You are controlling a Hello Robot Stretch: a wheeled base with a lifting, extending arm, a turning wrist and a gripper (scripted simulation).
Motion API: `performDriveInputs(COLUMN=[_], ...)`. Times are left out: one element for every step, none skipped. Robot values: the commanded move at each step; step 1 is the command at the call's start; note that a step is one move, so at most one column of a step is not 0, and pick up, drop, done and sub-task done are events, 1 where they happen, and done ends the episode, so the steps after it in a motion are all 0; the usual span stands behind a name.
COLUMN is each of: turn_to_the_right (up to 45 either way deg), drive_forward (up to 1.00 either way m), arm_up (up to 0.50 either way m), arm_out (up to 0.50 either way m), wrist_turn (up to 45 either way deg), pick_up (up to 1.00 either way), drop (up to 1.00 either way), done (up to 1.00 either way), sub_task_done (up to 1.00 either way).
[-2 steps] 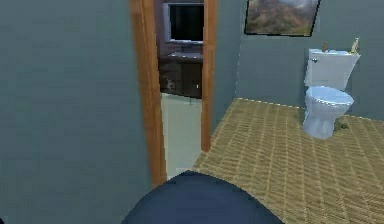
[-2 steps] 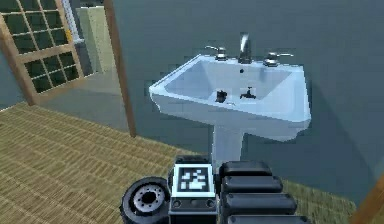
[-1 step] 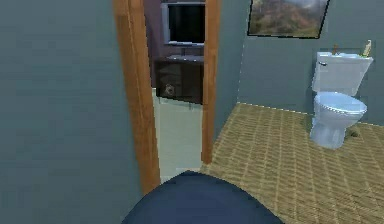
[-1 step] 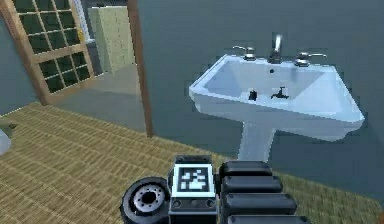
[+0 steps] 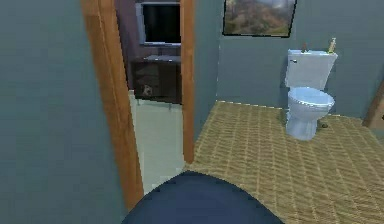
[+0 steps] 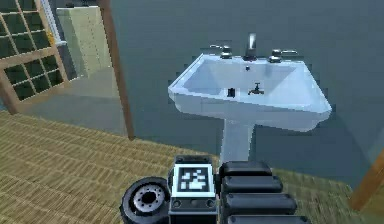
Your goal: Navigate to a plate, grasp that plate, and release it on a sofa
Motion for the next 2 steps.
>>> performDriveInputs(turn_to_the_right=[0.0,-21.0], drive_forward=[0.85,0.0], arm_up=[0.0,0.0], arm_out=[0.0,0.0], wrist_turn=[0.0,0.0], pick_up=[0.0,0.0], drop=[0.0,0.0], done=[0.0,0.0], sub_task_done=[0.0,0.0])
